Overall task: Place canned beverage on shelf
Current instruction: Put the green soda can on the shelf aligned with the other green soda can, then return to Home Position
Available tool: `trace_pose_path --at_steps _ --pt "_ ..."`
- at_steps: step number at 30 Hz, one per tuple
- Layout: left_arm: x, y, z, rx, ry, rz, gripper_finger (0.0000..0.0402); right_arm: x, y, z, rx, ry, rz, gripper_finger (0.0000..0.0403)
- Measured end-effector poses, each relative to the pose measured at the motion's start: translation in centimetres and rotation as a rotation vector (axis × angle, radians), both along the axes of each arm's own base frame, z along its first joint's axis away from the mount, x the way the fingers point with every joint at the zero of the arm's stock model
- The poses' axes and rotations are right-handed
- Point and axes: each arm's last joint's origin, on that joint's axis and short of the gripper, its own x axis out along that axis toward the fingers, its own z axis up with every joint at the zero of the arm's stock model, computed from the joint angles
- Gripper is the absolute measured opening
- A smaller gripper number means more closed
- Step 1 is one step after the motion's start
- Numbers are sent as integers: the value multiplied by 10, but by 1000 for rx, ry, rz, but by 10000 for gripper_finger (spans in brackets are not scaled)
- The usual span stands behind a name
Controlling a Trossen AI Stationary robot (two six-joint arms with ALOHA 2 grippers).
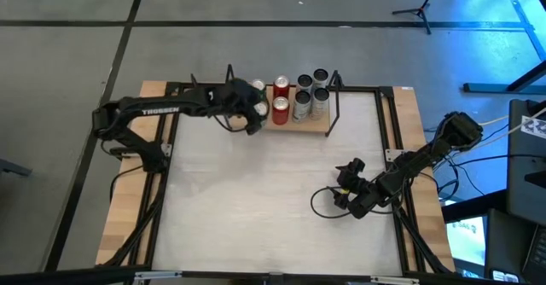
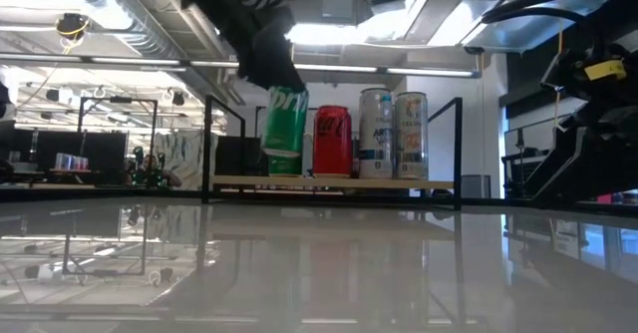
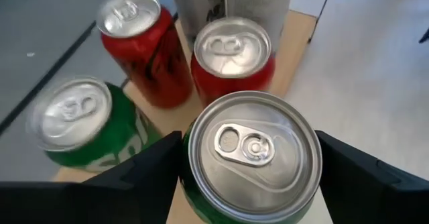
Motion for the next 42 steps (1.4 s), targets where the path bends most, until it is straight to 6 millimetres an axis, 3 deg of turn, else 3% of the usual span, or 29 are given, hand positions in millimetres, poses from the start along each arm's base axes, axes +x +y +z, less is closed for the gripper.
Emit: trace_pose_path --at_steps 8,18,27,42 --pt "-9 25 -14 -20 -56 -4 279 0 0 0 0 0 0 376" --pt "-19 35 -40 -17 -86 3 279 0 0 0 0 -1 -1 376" --pt "-21 39 -41 -24 -109 -20 287 0 0 0 -2 -2 -1 376" --pt "-20 38 -40 -20 -121 -23 333 0 0 0 -2 -2 -1 376"
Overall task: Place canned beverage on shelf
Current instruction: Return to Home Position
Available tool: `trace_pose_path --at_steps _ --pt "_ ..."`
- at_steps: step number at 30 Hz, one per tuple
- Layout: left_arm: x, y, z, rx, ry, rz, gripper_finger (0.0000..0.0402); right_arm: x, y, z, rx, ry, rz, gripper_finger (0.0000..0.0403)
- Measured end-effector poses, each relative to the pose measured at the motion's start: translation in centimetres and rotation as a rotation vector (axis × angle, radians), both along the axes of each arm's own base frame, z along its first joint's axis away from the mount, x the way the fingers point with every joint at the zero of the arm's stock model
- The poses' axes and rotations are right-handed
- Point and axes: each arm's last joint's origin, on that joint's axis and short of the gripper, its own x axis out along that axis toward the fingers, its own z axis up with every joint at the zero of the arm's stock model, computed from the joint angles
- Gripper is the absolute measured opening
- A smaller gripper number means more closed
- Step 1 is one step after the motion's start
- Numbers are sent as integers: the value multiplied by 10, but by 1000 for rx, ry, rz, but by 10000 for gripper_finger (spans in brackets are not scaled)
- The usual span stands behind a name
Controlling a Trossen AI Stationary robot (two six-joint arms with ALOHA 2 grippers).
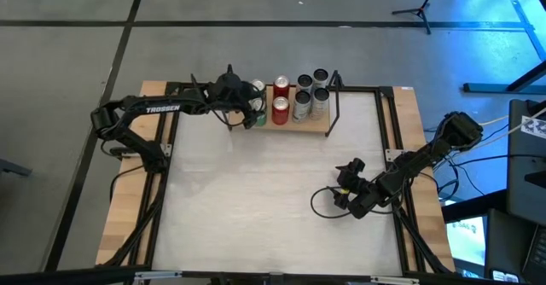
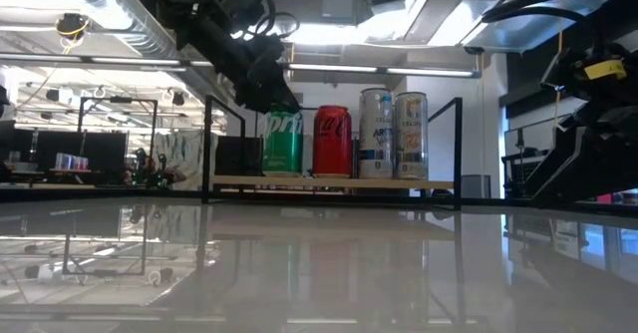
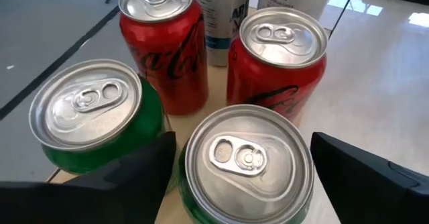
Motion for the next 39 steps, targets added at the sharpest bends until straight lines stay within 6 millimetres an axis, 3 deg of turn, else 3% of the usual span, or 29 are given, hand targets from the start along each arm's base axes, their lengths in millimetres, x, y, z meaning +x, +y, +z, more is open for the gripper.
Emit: trace_pose_path --at_steps 9,14,19,23,27,32,35,39 --pt "-1 -1 4 -11 -10 1 367 0 0 0 0 0 0 376" --pt "-4 -11 45 56 -102 -28 364 0 0 0 4 4 2 376" --pt "-19 -34 95 116 -251 -73 363 2 3 0 60 -11 6 376" --pt "-31 -62 110 52 -300 -220 363 7 6 3 52 -40 56 376" --pt "-33 -91 103 7 -187 -251 359 22 4 13 46 -42 95 376" --pt "-28 -134 68 61 -34 -247 310 44 -2 34 -59 -19 205 343" --pt "-30 -153 44 81 -2 -265 251 56 -14 49 -108 -22 228 283" --pt "-36 -166 10 55 31 -278 155 61 -28 73 -45 -46 360 161"
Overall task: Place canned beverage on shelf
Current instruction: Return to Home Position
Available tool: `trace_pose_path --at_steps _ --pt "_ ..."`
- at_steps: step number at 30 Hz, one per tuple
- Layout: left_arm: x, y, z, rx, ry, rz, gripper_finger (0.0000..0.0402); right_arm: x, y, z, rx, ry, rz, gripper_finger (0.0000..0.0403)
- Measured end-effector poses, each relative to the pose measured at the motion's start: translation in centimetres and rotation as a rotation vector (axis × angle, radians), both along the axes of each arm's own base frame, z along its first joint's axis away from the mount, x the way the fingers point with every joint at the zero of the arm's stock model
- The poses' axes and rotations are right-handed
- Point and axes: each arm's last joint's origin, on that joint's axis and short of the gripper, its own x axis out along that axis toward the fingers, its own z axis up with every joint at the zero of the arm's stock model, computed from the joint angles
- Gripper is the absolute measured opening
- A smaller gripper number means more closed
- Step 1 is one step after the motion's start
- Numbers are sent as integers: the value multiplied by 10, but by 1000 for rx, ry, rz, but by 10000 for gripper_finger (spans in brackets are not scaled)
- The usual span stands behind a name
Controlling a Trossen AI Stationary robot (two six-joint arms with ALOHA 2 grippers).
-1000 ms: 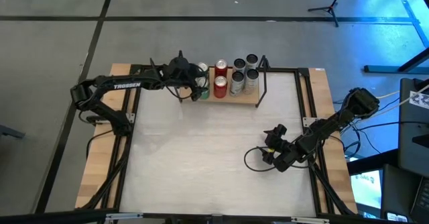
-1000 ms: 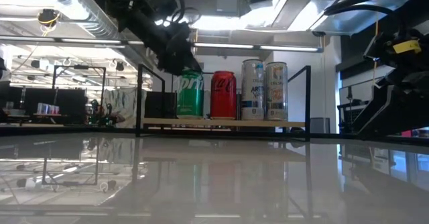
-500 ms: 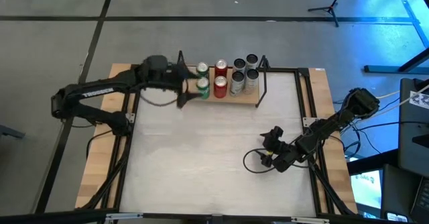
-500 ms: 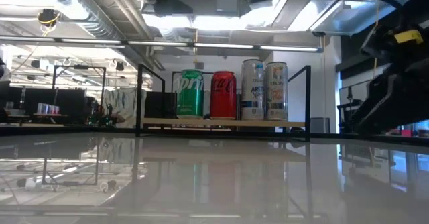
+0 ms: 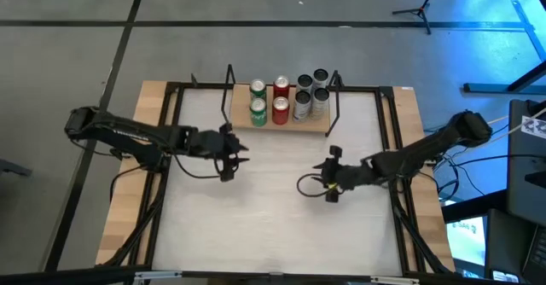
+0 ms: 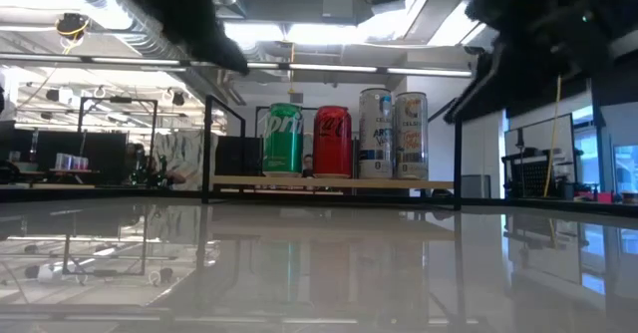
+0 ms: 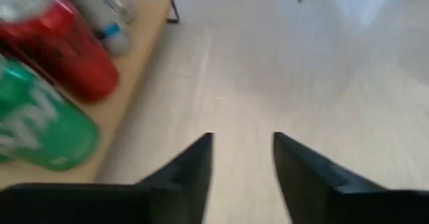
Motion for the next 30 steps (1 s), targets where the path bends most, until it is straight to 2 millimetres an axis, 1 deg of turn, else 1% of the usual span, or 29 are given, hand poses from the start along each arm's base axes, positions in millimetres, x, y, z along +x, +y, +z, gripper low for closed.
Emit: trace_pose_path --at_steps 2,4,5,6,8,12,15,21,27,30 --pt "-2 -4 -16 -26 -18 -10 108 -4 -5 11 16 -11 80 94" --pt "-5 -8 -30 -37 -56 -31 64 -13 -11 23 17 -37 104 34" --pt "-7 -10 -34 -44 -85 -45 44 -18 -15 30 19 -56 98 17" --pt "-10 -12 -37 -49 -107 -59 26 -24 -18 36 20 -78 92 11" --pt "-18 -15 -40 -57 -169 -81 7 -38 -24 46 25 -127 95 24" --pt "-36 -16 -41 -61 -300 -105 13 -66 -33 56 57 -249 110 54" --pt "-52 -12 -39 -60 -366 -99 14 -83 -39 59 73 -332 104 59" --pt "-79 -2 -46 -49 -449 -67 15 -107 -47 50 106 -426 101 60" --pt "-102 7 -62 -23 -506 -16 15 -125 -53 33 128 -494 100 60" --pt "-110 9 -70 -26 -536 -13 15 -132 -55 28 148 -549 96 60"
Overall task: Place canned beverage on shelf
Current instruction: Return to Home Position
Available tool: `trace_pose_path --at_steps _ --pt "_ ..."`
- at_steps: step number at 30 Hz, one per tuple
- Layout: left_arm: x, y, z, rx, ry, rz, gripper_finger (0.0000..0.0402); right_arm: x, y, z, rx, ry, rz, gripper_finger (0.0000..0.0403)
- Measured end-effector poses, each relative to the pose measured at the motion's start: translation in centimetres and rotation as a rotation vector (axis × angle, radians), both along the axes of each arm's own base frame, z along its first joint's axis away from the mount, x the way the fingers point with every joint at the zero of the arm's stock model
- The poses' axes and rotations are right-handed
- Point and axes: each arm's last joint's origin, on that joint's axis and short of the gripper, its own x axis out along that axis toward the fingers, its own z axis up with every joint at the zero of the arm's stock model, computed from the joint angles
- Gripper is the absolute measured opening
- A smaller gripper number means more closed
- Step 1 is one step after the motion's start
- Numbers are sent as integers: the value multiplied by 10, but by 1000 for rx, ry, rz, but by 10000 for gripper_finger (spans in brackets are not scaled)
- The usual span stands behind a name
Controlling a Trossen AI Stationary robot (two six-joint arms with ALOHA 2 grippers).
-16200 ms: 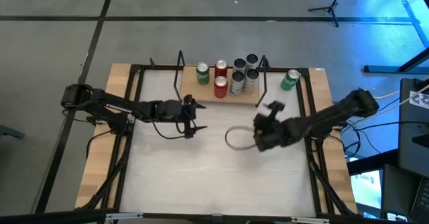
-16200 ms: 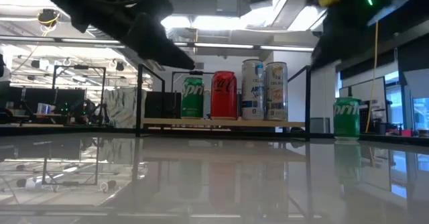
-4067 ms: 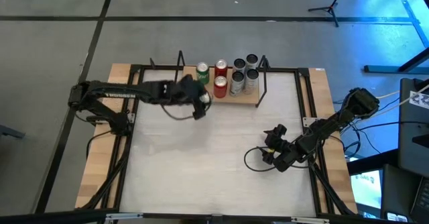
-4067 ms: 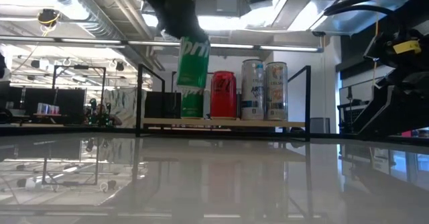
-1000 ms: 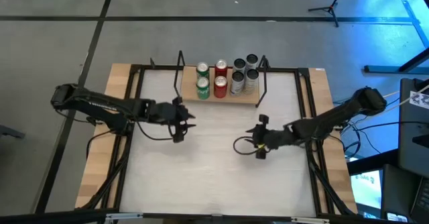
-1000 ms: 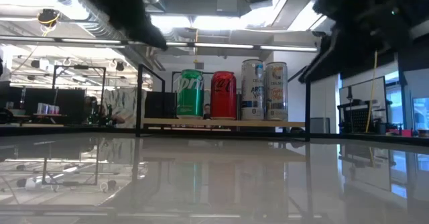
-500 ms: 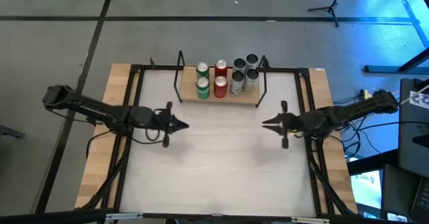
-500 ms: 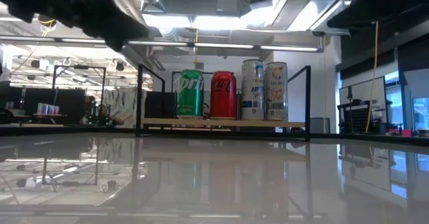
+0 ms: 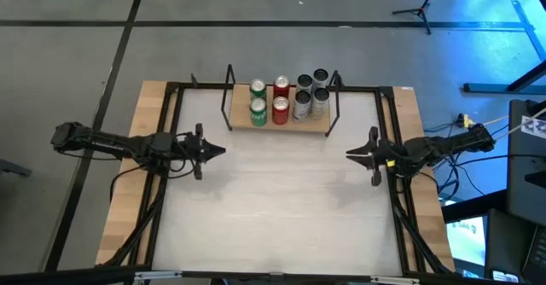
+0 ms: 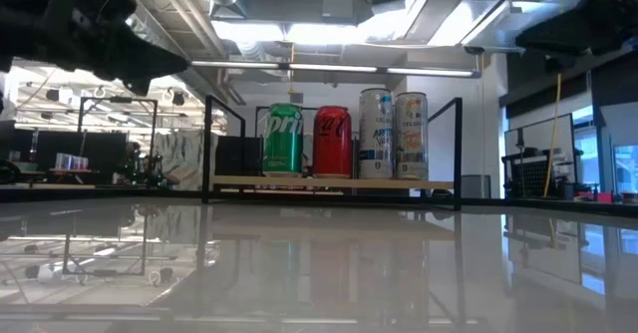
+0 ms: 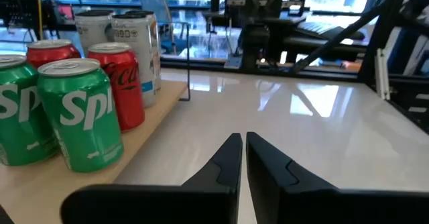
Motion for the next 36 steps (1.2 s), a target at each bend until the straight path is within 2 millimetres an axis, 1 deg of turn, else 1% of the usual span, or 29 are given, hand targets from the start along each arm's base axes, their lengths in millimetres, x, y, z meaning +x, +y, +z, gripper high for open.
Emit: trace_pose_path --at_steps 2,7,9,12,15,17,22,27,33,36 --pt "-4 1 -5 -2 -18 -11 15 -3 -1 -4 14 -39 0 60" --pt "-12 1 -19 -18 -36 -24 15 -8 -3 -20 43 -74 -2 60" --pt "-14 1 -19 -28 -30 -20 15 -8 -3 -27 47 -79 3 60" --pt "-15 1 -18 -31 -47 -30 15 -8 -1 -36 52 -103 54 60" --pt "-15 1 -17 -31 -53 -33 15 -4 1 -45 48 -146 94 60" --pt "-15 1 -17 -30 -52 -29 15 -3 2 -46 43 -179 110 60" --pt "-15 2 -17 -27 -52 3 15 -2 3 -48 16 -195 136 60" --pt "-17 1 -18 -30 -49 -28 15 -2 4 -49 15 -192 146 60" --pt "-18 5 -21 -42 -23 109 15 -2 5 -49 15 -187 175 60" --pt "-18 6 -22 -23 -13 136 15 -2 5 -49 15 -187 175 60"
